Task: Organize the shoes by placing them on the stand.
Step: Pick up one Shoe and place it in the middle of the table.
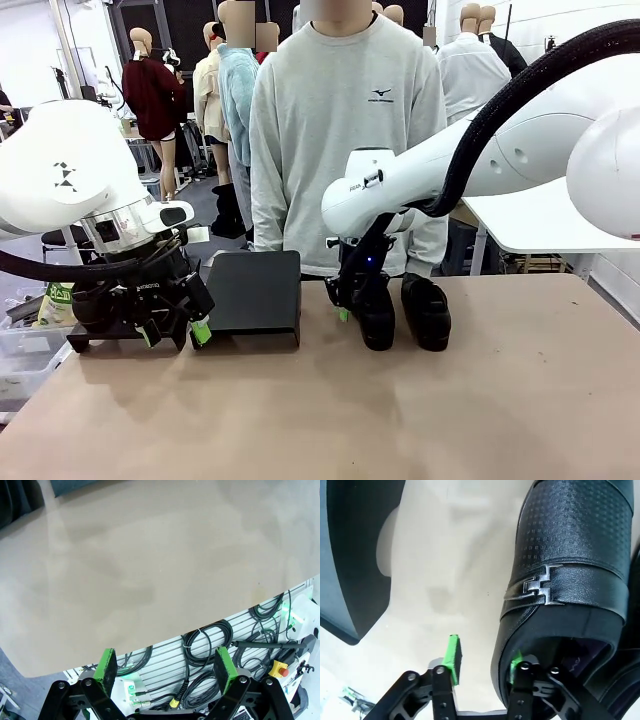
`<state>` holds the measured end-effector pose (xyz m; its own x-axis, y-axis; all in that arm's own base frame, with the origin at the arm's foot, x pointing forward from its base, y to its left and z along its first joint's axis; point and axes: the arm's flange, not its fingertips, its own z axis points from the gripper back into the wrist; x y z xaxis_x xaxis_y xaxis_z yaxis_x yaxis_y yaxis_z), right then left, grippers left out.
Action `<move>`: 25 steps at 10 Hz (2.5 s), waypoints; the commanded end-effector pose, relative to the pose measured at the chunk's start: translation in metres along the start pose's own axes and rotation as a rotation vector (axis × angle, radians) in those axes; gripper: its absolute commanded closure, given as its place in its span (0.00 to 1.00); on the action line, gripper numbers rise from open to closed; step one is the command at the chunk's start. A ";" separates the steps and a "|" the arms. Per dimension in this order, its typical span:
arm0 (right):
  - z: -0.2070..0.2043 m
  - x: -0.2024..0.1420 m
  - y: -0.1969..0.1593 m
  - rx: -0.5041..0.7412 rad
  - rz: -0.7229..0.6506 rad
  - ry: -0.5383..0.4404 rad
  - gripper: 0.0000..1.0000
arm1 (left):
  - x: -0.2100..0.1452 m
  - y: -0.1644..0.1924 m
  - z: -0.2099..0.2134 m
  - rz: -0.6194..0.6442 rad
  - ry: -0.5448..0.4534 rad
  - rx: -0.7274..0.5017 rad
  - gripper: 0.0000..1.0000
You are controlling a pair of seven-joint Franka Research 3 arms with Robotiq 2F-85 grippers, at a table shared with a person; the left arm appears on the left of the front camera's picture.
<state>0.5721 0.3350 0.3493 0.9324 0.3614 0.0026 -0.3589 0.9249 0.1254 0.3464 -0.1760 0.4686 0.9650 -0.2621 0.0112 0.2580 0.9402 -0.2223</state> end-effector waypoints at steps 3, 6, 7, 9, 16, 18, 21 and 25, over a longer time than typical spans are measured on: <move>0.000 0.007 0.001 -0.046 -0.028 0.012 1.00 | -0.001 0.001 0.000 -0.005 0.006 -0.007 0.00; 0.012 -0.004 0.001 -0.025 -0.070 0.033 1.00 | -0.001 0.001 0.000 -0.005 0.006 -0.007 0.00; 0.034 -0.022 0.006 -0.027 -0.095 0.018 1.00 | -0.001 0.001 0.000 -0.005 0.006 -0.007 0.00; 0.082 -0.078 0.023 -0.052 -0.137 -0.030 1.00 | -0.001 0.001 0.000 -0.005 0.006 -0.007 0.00; 0.103 -0.127 0.046 -0.074 -0.125 -0.016 1.00 | -0.001 0.001 0.000 -0.005 0.006 -0.007 0.00; 0.084 -0.167 0.060 -0.072 -0.229 -0.017 1.00 | -0.001 0.001 0.000 -0.005 0.006 -0.007 0.00; 0.047 -0.184 0.095 -0.060 -0.454 -0.079 1.00 | -0.001 0.001 0.000 -0.005 0.006 -0.007 0.00; 0.008 -0.184 0.122 -0.059 -0.334 -0.088 1.00 | -0.001 0.001 0.000 -0.005 0.006 -0.007 0.00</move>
<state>0.3513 0.3718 0.3785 0.9988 -0.0403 0.0274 0.0381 0.9963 0.0769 0.3463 -0.1762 0.4686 0.9649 -0.2625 0.0111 0.2584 0.9402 -0.2220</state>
